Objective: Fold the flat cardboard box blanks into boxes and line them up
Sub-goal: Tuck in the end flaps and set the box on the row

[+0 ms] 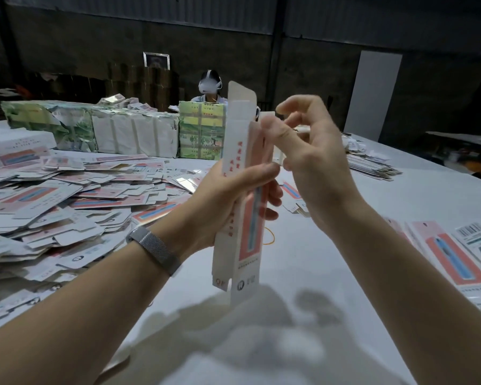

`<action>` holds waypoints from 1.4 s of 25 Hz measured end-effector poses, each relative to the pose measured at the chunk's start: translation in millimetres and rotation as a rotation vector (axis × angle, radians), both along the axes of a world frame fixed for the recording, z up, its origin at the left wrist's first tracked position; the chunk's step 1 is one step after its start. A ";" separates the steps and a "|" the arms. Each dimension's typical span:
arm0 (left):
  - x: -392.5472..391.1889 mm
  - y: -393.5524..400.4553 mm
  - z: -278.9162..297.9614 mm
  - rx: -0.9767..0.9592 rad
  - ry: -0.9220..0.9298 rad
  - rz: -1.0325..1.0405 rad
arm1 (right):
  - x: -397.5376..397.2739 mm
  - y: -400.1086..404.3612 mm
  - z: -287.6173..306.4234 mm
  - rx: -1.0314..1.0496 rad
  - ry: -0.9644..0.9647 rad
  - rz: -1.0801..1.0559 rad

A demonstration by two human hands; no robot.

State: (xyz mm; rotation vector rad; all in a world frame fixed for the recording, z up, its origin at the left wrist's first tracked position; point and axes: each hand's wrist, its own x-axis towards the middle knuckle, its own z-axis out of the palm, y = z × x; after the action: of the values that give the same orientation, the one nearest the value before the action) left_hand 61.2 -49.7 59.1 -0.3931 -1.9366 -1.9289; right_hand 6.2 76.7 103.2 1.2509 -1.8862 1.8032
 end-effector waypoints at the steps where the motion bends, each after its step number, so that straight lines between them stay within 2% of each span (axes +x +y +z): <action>1: 0.0 -0.6 -0.6 0.030 -0.010 -0.043 | -1.0 -1.2 -5.7 -0.016 -0.071 0.061; 3: 0.9 0.5 -2.4 0.069 -0.035 -0.118 | -0.2 -5.5 -16.7 0.004 -0.192 0.202; 6: -3.2 4.3 -5.7 0.218 -0.052 -0.094 | 3.0 -13.2 -28.0 -0.047 -0.146 0.282; 9: -8.1 10.8 -9.6 0.250 0.012 0.218 | 5.5 -20.6 -37.1 -0.082 -0.130 0.249; 11: -10.9 10.9 -12.1 0.183 0.158 0.418 | 7.3 -22.9 -42.9 -0.066 -0.135 0.226; 12: -10.8 10.4 -11.8 0.148 0.230 0.454 | 7.6 -23.3 -44.4 -0.075 -0.130 0.233; 15: -12.8 10.6 -10.4 0.036 0.345 0.404 | 5.9 -20.7 -43.9 -0.118 -0.120 0.256; 19: -15.3 12.8 -14.9 -0.051 0.342 0.372 | 5.8 -19.1 -45.7 -0.141 -0.147 0.277; 25: -12.3 15.9 -17.2 0.060 0.319 0.262 | 4.6 -20.7 -48.4 -0.112 -0.178 0.233; 30: -8.8 20.4 -14.4 0.045 0.330 0.239 | 2.2 -22.7 -51.6 -0.105 -0.142 0.218; 35: -11.6 20.7 -18.3 0.026 0.349 0.230 | 0.7 -20.9 -52.5 -0.131 -0.250 0.229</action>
State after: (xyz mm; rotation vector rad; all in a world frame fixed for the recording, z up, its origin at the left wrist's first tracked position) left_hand 49.6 -29.0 40.8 -0.4451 -1.6515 -1.6156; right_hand 6.8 55.8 50.7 1.2905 -1.7679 2.2571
